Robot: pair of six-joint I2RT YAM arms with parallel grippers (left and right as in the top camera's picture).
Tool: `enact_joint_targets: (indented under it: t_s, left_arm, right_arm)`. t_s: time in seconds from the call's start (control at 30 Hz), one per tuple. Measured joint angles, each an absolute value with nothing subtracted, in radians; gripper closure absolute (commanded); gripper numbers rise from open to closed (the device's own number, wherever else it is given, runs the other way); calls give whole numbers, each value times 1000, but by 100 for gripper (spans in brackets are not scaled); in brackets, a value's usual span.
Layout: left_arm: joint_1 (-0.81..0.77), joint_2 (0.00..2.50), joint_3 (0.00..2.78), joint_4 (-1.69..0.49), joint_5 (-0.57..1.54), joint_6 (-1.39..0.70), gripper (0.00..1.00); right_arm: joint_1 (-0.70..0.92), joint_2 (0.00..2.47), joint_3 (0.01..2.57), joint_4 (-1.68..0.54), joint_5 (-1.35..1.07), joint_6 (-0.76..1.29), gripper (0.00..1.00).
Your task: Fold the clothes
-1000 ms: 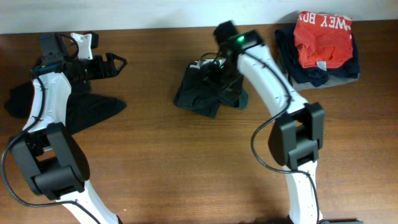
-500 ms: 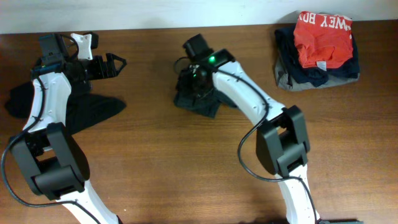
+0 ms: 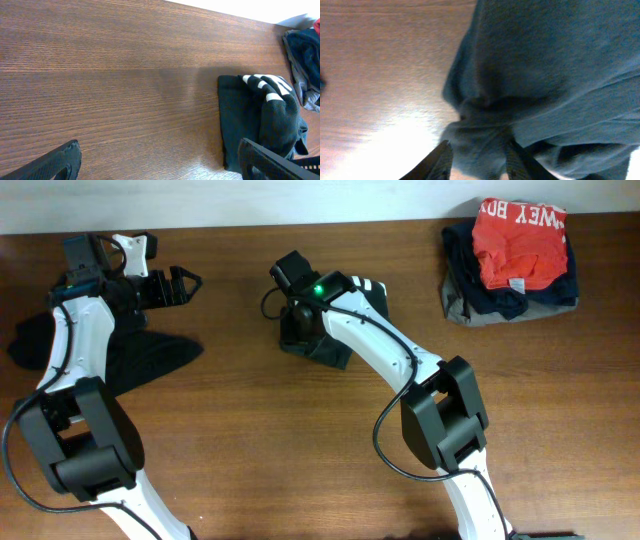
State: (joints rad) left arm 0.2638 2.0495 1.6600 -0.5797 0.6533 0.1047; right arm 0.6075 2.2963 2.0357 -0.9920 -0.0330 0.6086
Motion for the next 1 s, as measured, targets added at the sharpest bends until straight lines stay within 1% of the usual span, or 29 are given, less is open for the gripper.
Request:
enact_joint_targets:
  t_s: [0.1,0.17,0.23,0.27,0.3,0.6,0.8,1.0]
  left_arm:
    - [264,2049,1660,-580,653,104,1]
    - [264,2049,1660,-580,650,105,1]
    - [264,2049,1660,-580,650,104,1]
    - [264,2049,1660,-580,650,105,1]
    - [264,2049,1660,-580,650,105,1]
    - [264,2049,1660,-593,620,104,1]
    - [264,2049,1660,-595,609,105,1]
    - [264,2049,1660,-595,608,105,1]
  right_arm:
    - [607,2296,2012,-980,-7,595,55]
    - [607,2296,2003,-978,3,590,56]
    - [607,2299,2001,-970,8,583,71]
    - [607,2300,2001,-965,9,580,82]
    - [607,2302,2001,-963,9,578,96]
    - [608,2314,2014,-966,1,575,96]
    - [622,2314,2129,-986,-5,566,96]
    - [652,2315,2186,-922,-7,563,96]
